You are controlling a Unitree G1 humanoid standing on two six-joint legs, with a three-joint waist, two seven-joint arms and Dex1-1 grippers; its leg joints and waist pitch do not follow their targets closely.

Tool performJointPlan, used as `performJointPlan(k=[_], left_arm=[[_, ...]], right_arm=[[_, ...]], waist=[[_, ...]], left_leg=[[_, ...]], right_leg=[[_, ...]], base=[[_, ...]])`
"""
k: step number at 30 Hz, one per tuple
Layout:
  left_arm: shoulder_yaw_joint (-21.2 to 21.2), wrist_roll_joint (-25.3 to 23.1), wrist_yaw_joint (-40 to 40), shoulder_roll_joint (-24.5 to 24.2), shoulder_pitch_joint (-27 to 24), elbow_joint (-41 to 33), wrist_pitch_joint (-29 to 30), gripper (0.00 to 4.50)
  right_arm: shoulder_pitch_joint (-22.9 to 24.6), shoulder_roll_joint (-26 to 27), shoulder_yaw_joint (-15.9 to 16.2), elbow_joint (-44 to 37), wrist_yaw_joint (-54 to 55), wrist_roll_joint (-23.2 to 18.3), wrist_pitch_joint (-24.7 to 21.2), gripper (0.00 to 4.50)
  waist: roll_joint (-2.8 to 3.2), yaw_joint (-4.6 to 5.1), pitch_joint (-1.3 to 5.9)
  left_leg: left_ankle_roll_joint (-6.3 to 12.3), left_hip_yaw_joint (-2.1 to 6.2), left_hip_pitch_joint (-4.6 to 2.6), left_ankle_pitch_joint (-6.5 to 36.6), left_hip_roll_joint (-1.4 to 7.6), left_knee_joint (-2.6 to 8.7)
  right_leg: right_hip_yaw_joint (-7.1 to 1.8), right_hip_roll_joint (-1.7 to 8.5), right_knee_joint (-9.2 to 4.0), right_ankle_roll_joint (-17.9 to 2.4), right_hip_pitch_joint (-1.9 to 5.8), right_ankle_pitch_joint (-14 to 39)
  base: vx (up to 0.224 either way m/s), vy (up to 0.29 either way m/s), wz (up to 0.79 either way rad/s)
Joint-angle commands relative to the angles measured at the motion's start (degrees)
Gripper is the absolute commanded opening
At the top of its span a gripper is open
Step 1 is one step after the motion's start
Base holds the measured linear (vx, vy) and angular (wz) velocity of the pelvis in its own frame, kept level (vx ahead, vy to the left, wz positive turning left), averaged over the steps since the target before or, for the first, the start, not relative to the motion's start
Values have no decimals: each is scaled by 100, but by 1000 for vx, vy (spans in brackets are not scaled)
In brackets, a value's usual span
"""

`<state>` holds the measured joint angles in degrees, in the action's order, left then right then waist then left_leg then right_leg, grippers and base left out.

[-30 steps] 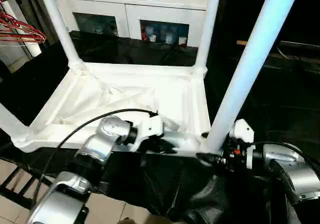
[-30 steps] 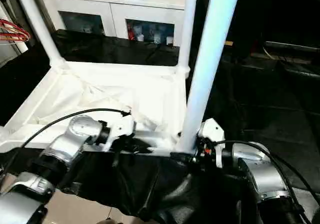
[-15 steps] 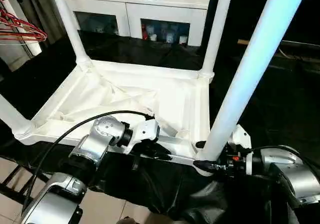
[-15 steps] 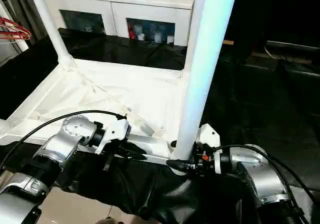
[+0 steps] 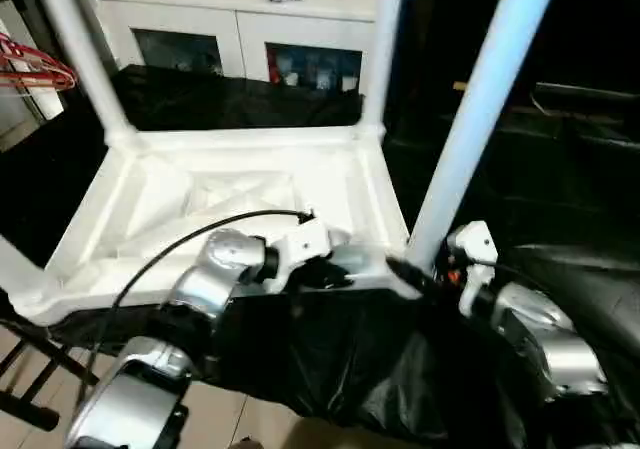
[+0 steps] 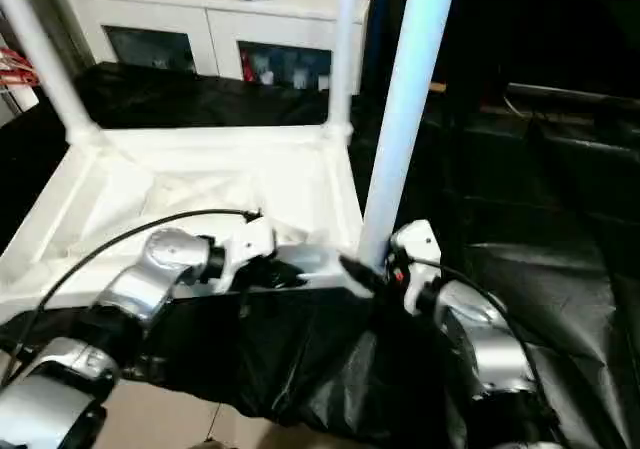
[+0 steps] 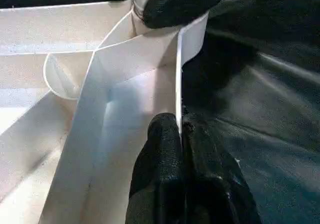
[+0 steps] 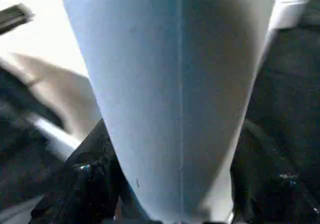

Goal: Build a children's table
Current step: Rotate leg to tighten

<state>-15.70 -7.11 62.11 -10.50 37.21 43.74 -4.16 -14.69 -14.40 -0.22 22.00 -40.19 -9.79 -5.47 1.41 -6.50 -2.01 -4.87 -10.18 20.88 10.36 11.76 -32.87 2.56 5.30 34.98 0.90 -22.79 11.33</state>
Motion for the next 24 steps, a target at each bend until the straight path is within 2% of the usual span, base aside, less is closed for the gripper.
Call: performJointPlan(k=[1,2,3,4,5,7,8,9,11,16,17,18,22,23,24], left_arm=[[-98,41,-526,531,233,-73,-42,0],[-131,-24,-667,633,256,-48,-22,0],[-197,-150,-923,773,277,-38,7,0],[-237,-206,-995,815,280,-38,5,0],[-275,-259,-1044,841,277,-46,-4,0],[-295,-294,-1099,869,266,-67,2,0],[-319,-310,-1139,904,228,-130,29,0],[-326,-306,-1140,912,207,-161,40,0],[-333,-262,-1032,895,103,-287,40,0],[-320,-201,-872,836,16,-372,-46,0],[-327,-159,-720,751,-51,-449,-91,0],[-326,-150,-693,735,-61,-462,-91,0],[-333,-80,-444,576,-106,-533,-171,0],[-323,-34,-316,496,-118,-569,-175,0],[-323,-34,-316,496,-118,-569,-175,0]], right_arm=[[-67,461,492,290,376,340,-32,254],[-154,599,428,471,772,451,-61,254],[-288,804,341,722,1275,556,-84,254],[-326,869,328,793,1401,584,-53,254],[-348,914,335,832,1479,618,-1,254],[-358,952,328,859,1477,599,56,254],[-374,983,354,890,1492,619,135,289],[-377,995,364,893,1475,607,141,289],[-338,990,364,781,1352,541,91,326],[-274,835,434,641,1203,624,183,356],[-137,566,511,416,867,596,257,356],[-108,513,518,366,791,579,263,356],[244,-86,452,-242,-148,230,345,356],[427,-434,342,-539,-625,32,325,356],[427,-434,342,-539,-625,32,325,356]], waist=[[-79,-9,271],[-47,2,270],[-46,22,264],[-50,29,276],[-25,19,282],[-42,20,282],[-13,8,292],[-20,14,289],[-13,12,284],[-15,10,293],[-19,6,295],[-21,1,299],[-35,-58,310],[-33,-113,311],[-40,-143,313]], left_leg=[[74,36,-17,1442,100,428],[59,38,-11,1407,101,434],[20,36,-12,1462,92,440],[-6,41,-22,1454,92,435],[19,36,-37,1459,98,426],[73,32,-15,1459,88,420],[109,35,-11,1422,90,418],[121,30,-6,1415,89,416],[145,31,-7,1452,91,419],[151,31,-13,1459,96,418],[166,37,-2,1389,102,418],[193,32,-4,1369,104,408],[449,2,-3,1154,101,350],[531,8,13,1062,109,343],[555,7,8,1065,107,337]], right_leg=[[-170,277,-509,-1022,233,1546],[-168,276,-504,-1026,228,1509],[-160,267,-522,-994,222,1597],[-162,273,-516,-994,219,1600],[-170,269,-520,-1002,209,1506],[-169,256,-510,-1007,232,1348],[-168,262,-498,-1018,235,1258],[-169,255,-503,-1024,232,1216],[-166,251,-493,-1063,238,1152],[-168,248,-488,-1074,244,1060],[-165,248,-476,-1095,260,923],[-164,243,-468,-1112,265,837],[-178,241,-435,-1217,274,385],[-174,249,-425,-1222,288,340],[-169,244,-431,-1211,293,359]], base=[[0,0,0],[0,0,0],[0,0,0],[0,0,0],[0,0,0],[0,0,0],[0,0,0],[0,0,0],[0,0,0],[0,0,0],[0,0,0],[0,0,0],[0,0,0],[0,0,0],[0,0,0]])
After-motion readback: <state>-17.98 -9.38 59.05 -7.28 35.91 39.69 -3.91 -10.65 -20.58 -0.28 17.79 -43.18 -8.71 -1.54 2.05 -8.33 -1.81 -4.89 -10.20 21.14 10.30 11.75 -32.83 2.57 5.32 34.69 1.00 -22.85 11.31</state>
